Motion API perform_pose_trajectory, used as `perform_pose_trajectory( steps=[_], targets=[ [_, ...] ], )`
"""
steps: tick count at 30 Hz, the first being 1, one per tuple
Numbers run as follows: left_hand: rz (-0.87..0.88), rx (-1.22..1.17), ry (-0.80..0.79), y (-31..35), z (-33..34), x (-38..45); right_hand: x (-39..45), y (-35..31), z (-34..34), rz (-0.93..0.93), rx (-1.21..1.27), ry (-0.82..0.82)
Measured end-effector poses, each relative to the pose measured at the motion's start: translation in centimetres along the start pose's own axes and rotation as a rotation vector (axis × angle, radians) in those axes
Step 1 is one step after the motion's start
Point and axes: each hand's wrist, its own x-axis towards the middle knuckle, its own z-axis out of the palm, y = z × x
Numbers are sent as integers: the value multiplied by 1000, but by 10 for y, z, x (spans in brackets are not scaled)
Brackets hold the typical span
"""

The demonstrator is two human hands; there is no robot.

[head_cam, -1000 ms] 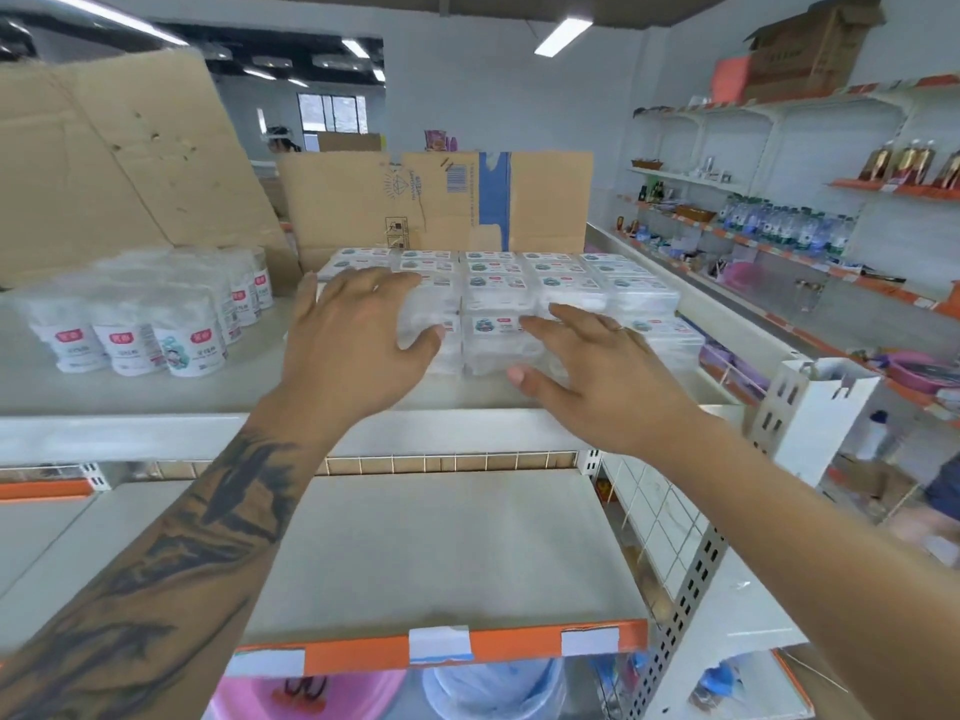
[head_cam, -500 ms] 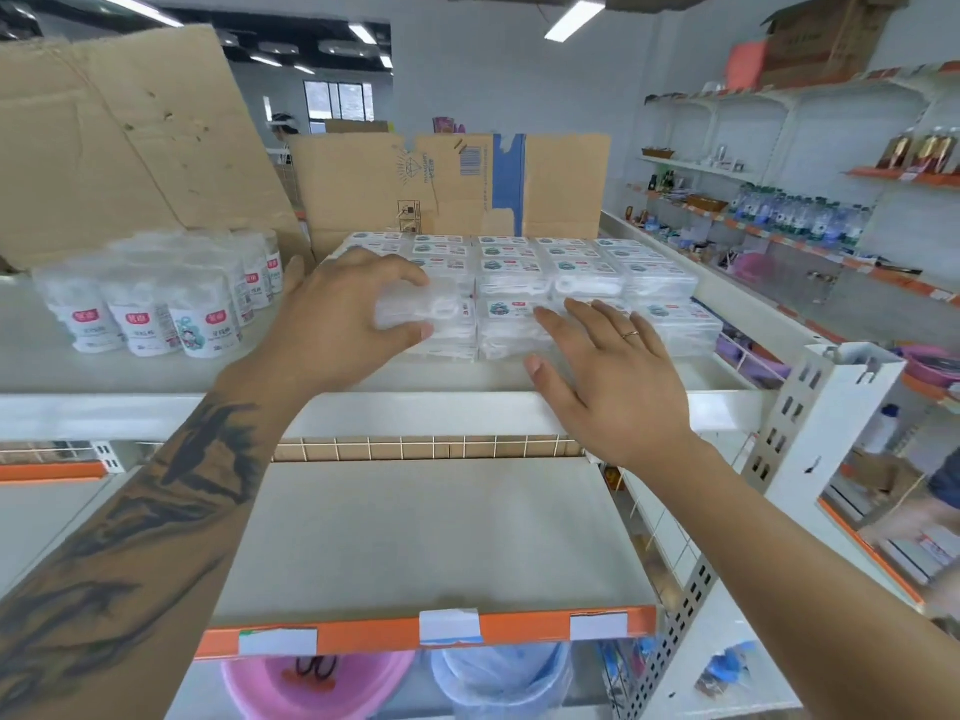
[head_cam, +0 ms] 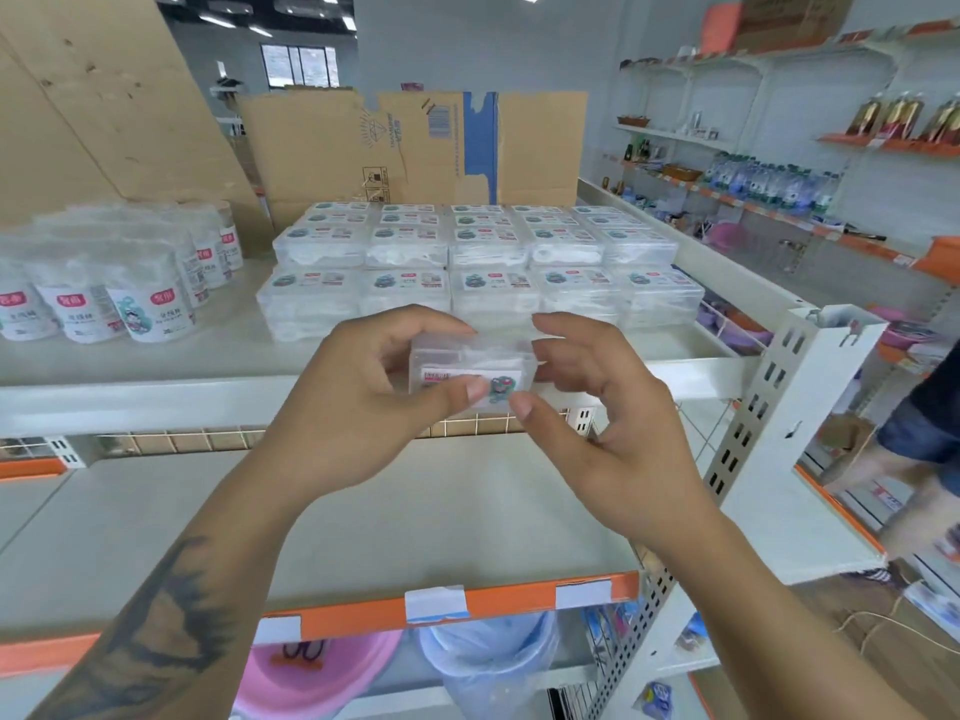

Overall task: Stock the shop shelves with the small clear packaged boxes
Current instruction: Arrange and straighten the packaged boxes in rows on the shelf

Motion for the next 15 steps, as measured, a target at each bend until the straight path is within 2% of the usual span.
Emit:
perform_pose_trajectory(
  steps=[5,10,13,15],
  targets=[
    [-32,-163,38,3,13,-8,-9,-4,5,122,349,21],
    [-128,-340,83,5,29,-7,-5,-15,0,291,551,117],
    [-193,-353,-18,9,33,-6,0,-16,-4,300,651,213],
    [-241,-380,-80,12,34,-5,2,-17,-6,272,572,236]
  ],
)
